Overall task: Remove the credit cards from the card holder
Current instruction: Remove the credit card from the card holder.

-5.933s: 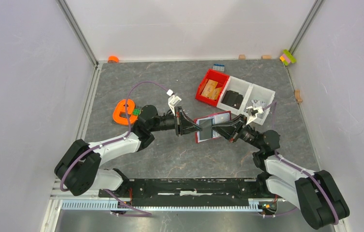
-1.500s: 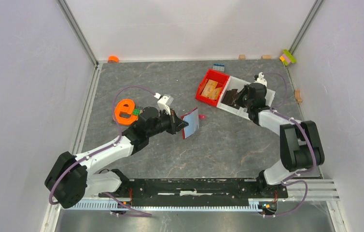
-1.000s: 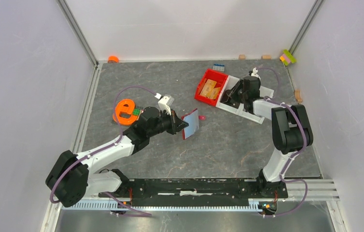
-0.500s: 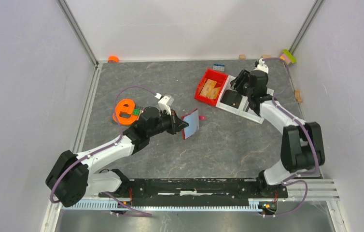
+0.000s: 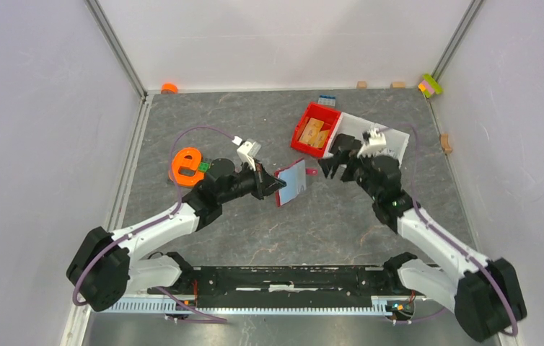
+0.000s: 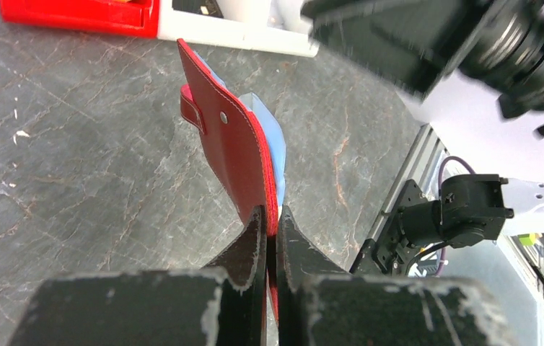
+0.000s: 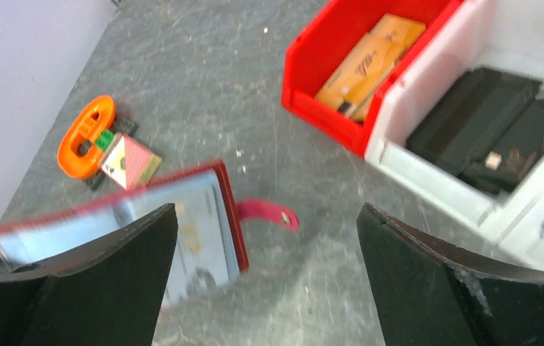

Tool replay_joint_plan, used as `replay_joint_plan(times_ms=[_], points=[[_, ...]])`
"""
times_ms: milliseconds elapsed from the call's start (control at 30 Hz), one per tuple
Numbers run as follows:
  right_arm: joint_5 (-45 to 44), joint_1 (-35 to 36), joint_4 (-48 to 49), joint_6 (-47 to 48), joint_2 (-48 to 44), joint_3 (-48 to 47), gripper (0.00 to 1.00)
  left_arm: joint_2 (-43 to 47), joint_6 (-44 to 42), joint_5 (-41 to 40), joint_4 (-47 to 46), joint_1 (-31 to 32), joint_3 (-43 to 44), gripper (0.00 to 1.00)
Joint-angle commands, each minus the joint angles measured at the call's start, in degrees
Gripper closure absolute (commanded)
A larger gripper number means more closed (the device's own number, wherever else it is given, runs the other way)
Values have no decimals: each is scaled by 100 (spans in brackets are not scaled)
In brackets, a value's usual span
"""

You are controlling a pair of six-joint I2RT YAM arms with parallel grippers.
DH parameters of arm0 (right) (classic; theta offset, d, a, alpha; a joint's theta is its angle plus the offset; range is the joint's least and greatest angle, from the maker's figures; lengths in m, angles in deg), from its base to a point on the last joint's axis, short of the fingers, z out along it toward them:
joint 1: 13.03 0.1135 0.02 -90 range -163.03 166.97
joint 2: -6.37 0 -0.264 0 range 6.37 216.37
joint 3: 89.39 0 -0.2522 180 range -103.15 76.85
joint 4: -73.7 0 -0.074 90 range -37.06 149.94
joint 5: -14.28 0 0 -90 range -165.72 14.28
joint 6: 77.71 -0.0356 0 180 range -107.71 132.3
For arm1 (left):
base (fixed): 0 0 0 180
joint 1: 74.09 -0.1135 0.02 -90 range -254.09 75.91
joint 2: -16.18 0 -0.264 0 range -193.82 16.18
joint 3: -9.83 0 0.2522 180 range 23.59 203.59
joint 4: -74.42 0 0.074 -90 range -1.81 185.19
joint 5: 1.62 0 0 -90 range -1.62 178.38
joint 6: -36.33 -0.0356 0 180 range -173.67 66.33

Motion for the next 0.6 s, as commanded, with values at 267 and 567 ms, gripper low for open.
replay_joint_plan(times_ms=[267,567], points=[[826,29,3656,-149,-995,2565,2,627,-54,419,-953,-4,-215,98],[1795,30,3536,-364,-904,2165,2,981,145,638,-1753,-6,-577,98]])
